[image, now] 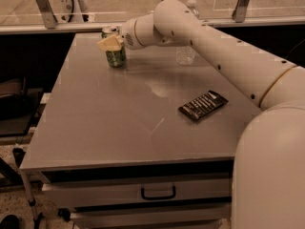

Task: Pick green can

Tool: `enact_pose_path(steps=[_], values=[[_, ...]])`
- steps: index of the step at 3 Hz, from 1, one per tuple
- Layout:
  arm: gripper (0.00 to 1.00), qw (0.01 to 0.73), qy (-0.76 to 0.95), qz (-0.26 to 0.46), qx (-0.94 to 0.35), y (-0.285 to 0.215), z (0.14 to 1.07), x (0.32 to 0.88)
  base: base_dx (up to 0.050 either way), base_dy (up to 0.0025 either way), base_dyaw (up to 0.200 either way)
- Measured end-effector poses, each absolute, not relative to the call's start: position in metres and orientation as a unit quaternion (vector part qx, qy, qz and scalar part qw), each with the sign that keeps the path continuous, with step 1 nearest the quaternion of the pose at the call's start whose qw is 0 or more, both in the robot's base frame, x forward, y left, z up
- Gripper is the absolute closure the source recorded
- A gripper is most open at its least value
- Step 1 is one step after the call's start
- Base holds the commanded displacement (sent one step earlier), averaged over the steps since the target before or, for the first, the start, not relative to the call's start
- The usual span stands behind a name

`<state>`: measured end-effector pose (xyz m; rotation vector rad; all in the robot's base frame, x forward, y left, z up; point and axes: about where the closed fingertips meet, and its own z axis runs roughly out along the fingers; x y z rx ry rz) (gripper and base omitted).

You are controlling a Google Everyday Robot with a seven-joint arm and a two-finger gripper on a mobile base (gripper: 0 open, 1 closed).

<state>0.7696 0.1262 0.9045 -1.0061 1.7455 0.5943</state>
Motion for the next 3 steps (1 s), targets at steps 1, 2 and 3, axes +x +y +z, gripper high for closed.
enact_pose_path(steps=[1,2,3], values=[[0.88,0.502,0.724,0.243,-0.406,0.122,0.927,0.771,0.0,0.0,0.0],[1.0,0.523,0.717,0.24,-0.393,0.114,0.955,0.773,0.0,0.0,0.0],[1.0,0.524,0.716,0.24,-0.393,0.114,0.956,0.773,0.0,0.0,0.0]])
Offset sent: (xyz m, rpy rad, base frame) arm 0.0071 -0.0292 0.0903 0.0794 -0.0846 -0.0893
